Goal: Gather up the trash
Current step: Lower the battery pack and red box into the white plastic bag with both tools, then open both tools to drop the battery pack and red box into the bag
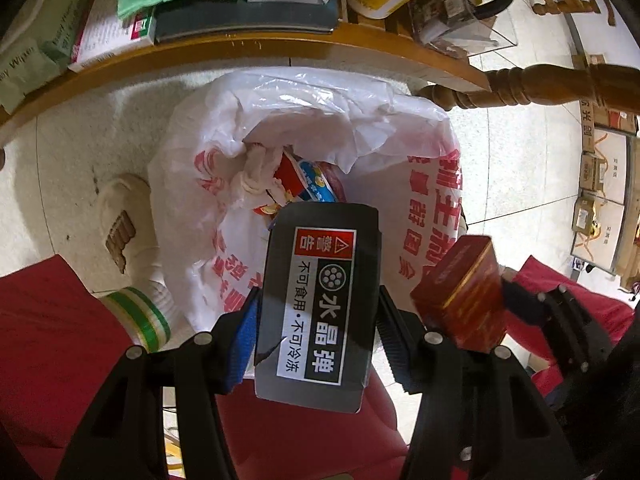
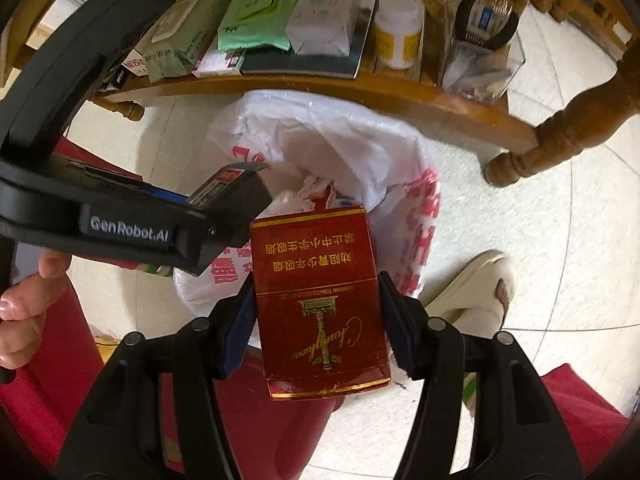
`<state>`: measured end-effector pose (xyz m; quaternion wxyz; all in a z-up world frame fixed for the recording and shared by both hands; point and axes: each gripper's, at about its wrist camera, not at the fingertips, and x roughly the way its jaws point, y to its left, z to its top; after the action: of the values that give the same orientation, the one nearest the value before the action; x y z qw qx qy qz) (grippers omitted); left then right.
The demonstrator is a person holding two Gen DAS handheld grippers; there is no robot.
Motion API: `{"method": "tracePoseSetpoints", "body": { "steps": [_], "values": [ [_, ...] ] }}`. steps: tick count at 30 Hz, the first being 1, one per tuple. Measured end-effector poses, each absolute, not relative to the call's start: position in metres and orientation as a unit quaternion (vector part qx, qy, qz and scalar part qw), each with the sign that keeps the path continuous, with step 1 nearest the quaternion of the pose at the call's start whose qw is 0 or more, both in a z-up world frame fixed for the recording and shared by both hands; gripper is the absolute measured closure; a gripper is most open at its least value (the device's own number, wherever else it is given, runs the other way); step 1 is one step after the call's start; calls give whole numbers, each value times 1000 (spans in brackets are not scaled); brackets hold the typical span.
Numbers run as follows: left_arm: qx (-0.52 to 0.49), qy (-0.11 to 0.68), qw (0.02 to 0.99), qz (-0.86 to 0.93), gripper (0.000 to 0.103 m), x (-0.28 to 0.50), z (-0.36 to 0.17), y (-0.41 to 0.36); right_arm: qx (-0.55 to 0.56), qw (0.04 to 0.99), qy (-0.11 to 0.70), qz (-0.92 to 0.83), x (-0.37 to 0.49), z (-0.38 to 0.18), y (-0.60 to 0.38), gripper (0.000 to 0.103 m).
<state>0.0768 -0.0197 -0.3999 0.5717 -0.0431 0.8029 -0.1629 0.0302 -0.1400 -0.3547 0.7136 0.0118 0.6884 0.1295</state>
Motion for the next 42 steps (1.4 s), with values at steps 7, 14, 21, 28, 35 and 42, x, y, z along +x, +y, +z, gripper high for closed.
{"method": "tracePoseSetpoints", "body": {
  "steps": [7, 14, 21, 28, 35, 42],
  "values": [
    [-52, 814, 560, -146, 48, 83, -415, -19, 4, 703, 697, 139, 28, -364, -128, 46],
    [-59, 818, 554, -140, 48, 88, -421, -20, 9, 693, 705, 153, 25, -368, -122, 45],
    [-57, 822, 552, -130, 48, 90, -426, -21, 6, 688, 707, 161, 23, -370, -115, 45],
    [-42, 820, 557, -123, 31, 91, -425, -22, 28, 692, 702, 166, 26, -366, -118, 24],
    [-45, 820, 559, -116, 25, 91, -425, -21, 25, 691, 703, 166, 27, -365, -118, 24],
    [-60, 816, 566, -103, 18, 91, -421, -16, 25, 692, 702, 164, 27, -364, -118, 24]
  ]
}}
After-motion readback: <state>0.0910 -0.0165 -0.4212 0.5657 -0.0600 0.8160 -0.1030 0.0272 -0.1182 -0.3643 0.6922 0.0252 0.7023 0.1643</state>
